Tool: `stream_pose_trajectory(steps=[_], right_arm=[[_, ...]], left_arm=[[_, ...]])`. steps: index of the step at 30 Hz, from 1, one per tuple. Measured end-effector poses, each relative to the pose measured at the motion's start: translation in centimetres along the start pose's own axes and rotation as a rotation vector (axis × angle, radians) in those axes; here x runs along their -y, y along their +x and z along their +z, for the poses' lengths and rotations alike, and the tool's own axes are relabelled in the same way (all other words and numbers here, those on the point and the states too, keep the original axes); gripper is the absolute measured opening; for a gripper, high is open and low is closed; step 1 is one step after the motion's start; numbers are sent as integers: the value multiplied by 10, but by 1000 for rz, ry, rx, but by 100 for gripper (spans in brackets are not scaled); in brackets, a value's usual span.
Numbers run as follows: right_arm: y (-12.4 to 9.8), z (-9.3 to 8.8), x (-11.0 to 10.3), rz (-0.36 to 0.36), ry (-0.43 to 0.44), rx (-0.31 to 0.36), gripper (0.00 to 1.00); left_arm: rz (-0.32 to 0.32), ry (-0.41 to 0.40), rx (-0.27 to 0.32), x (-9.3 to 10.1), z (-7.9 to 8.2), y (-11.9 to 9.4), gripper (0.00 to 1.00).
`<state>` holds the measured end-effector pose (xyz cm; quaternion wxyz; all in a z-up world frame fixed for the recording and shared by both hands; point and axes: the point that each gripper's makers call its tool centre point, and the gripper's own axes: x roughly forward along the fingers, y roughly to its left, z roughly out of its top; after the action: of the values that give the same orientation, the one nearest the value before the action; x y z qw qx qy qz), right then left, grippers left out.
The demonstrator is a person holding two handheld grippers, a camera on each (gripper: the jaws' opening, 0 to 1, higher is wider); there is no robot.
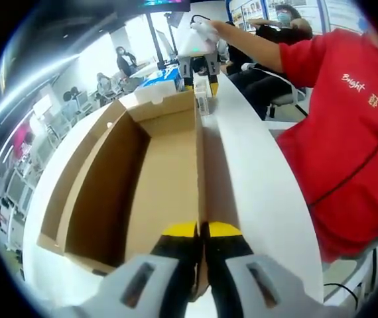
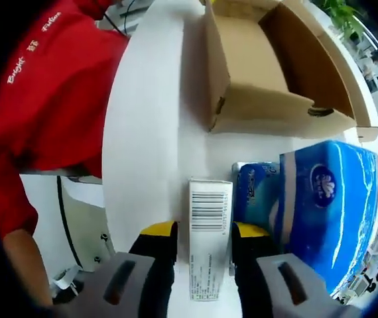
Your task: Operate the shoe box by opening the lid, removing the specified soft item, and placing it in the target area until the item is outside and the box remains undamaged.
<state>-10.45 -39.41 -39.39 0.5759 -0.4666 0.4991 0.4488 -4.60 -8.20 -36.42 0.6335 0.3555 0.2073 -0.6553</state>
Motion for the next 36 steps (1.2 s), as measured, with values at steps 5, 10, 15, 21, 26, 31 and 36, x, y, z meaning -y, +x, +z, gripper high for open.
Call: stream_pose_trajectory(steps=[5, 10, 15, 21, 26, 31, 36], right_arm=[[-25, 2, -2, -26, 7, 21, 34], [-35, 9, -1, -49, -10, 54, 34], [-52, 9, -2, -63, -35, 78, 34], [-75, 24, -3, -106, -90, 155, 34], [-94, 41, -2, -151, -95, 256, 33], [-99, 52, -5, -167, -159, 285, 27], [-104, 65, 0, -215, -193, 348, 27]], left_arm=[[0, -2, -1, -1, -1, 0, 3], [0, -7, -5, 0, 1, 0, 3], [0, -7, -4, 1, 2, 1, 3], [-1, -9, -5, 1, 1, 0, 3], [-2, -9, -5, 1, 3, 0, 3], [-2, -9, -5, 1, 2, 0, 3], [0, -8, -4, 1, 2, -1, 3]])
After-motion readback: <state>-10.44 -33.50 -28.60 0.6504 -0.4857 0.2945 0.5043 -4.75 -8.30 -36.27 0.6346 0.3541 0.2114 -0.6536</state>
